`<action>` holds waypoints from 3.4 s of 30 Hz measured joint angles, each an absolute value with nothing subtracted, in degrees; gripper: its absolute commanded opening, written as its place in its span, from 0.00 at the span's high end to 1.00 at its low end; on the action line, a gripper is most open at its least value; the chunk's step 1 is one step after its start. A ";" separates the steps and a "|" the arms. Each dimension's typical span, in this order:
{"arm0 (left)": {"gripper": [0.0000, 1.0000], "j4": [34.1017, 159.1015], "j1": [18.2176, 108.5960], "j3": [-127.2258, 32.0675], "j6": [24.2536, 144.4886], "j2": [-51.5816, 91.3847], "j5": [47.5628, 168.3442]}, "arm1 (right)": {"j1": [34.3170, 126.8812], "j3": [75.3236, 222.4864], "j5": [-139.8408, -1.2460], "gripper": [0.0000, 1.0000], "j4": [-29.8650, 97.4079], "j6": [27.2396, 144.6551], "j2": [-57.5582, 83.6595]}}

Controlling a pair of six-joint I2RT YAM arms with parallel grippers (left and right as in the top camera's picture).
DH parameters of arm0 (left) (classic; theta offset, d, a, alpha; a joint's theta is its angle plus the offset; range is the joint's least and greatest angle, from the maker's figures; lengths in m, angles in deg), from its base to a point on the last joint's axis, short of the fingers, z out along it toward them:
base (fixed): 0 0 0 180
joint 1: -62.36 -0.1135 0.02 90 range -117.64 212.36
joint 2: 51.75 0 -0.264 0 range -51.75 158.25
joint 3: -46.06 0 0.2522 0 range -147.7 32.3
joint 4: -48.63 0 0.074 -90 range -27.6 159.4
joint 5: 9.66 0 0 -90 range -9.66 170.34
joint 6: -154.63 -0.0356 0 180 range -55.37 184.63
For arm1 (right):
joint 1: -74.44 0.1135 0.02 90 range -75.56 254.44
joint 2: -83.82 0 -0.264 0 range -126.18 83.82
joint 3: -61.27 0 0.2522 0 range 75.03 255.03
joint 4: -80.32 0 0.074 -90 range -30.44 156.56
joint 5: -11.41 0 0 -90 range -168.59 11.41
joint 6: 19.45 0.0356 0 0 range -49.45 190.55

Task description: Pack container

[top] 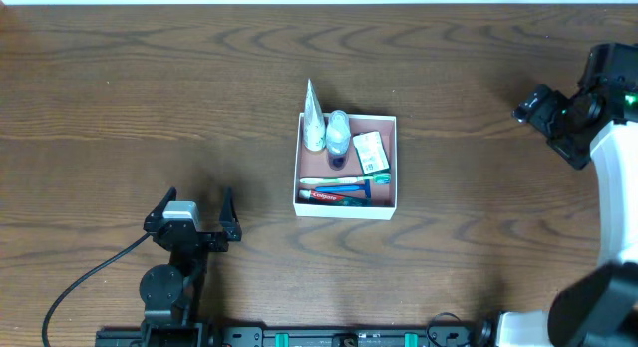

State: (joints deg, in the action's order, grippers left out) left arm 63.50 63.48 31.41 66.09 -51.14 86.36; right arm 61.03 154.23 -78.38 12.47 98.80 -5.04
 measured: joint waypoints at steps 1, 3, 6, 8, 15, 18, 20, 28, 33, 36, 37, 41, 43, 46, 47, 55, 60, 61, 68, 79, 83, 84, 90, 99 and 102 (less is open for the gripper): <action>0.02 63.50 63.48 31.39 66.09 -51.14 86.36 | 62.18 153.59 -79.76 0.01 14.13 98.80 -2.89; 0.02 63.50 63.48 31.39 66.09 -51.12 86.36 | 65.27 151.60 -83.08 0.01 20.17 98.78 2.57; 0.02 63.65 63.48 31.30 66.09 -51.10 86.36 | 69.83 146.18 -87.01 0.01 33.96 96.13 11.36; 0.02 63.67 63.48 31.26 66.07 -51.10 86.36 | 72.30 140.65 -88.41 0.01 44.49 92.48 17.37; 0.02 63.74 63.48 31.22 66.09 -51.10 86.36 | 74.38 116.11 -89.13 0.01 67.20 85.34 36.30; 0.02 63.74 63.51 31.22 66.09 -51.10 86.36 | 74.38 106.99 -88.70 0.01 69.82 84.48 43.07; 0.02 63.74 63.51 31.22 66.09 -51.10 86.36 | 74.38 101.18 -88.21 0.01 71.62 84.11 48.03; 0.02 63.78 63.51 31.22 66.09 -51.10 86.36 | 74.38 87.80 -85.24 0.01 73.12 83.67 64.45; 0.02 63.76 63.51 31.19 66.09 -51.10 86.36 | 74.38 83.52 -84.61 0.01 73.08 83.67 68.99; 0.02 63.78 63.51 31.19 66.09 -51.10 86.36 | 74.38 81.79 -84.59 0.01 73.08 83.67 70.61; 0.02 63.78 63.51 31.19 66.09 -51.10 86.36 | 74.38 81.29 -84.56 0.01 73.12 83.67 71.05; 0.02 63.78 63.51 31.19 66.09 -51.10 86.36 | 74.38 79.30 -84.56 0.01 73.21 83.67 72.01; 0.02 63.78 63.51 31.19 66.09 -51.10 86.36 | 74.38 78.54 -84.56 0.01 73.02 83.67 72.25; 0.02 63.78 63.48 31.19 66.09 -51.10 86.36 | 74.38 78.21 -84.56 0.01 72.23 83.67 73.23; 0.02 63.78 63.51 31.19 66.09 -51.10 86.36 | 74.38 78.21 -84.54 0.01 71.88 83.65 73.71; 0.02 63.78 63.51 31.19 66.09 -51.10 86.36 | 74.38 77.75 -84.56 0.01 66.37 83.41 78.30; 0.02 63.78 63.51 31.19 66.09 -51.10 86.36 | 74.38 75.87 -84.54 0.01 63.25 81.99 81.39; 0.02 63.78 63.51 31.19 66.09 -51.10 86.36 | 74.38 75.54 -84.48 0.01 62.94 81.29 81.65; 0.02 63.78 63.51 31.19 66.07 -51.10 86.36 | 74.40 75.52 -83.65 0.01 62.92 75.76 81.98; 0.02 63.78 63.48 31.19 66.09 -51.10 86.36 | 74.40 75.52 -82.84 0.01 62.85 72.44 82.02; 0.02 63.78 63.51 31.19 66.09 -51.10 86.36 | 74.40 75.52 -82.84 0.01 62.85 70.69 82.02; 0.02 63.78 63.48 31.19 66.09 -51.10 86.36 | 74.40 75.52 -82.82 0.01 62.85 70.21 82.02; 0.02 63.78 63.51 31.19 66.09 -51.10 86.36 | 74.40 75.52 -82.84 0.01 62.85 68.99 82.02; 0.02 63.78 63.51 31.19 66.09 -51.10 86.36 | 74.40 75.52 -82.82 0.01 62.85 68.55 82.02; 0.02 63.78 63.51 31.19 66.07 -51.10 86.36 | 74.40 75.52 -82.82 0.01 62.85 68.55 82.02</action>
State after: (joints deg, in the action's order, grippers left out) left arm 63.78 63.51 31.19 66.07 -51.10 86.36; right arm 74.40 75.52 -82.82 62.85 68.55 82.02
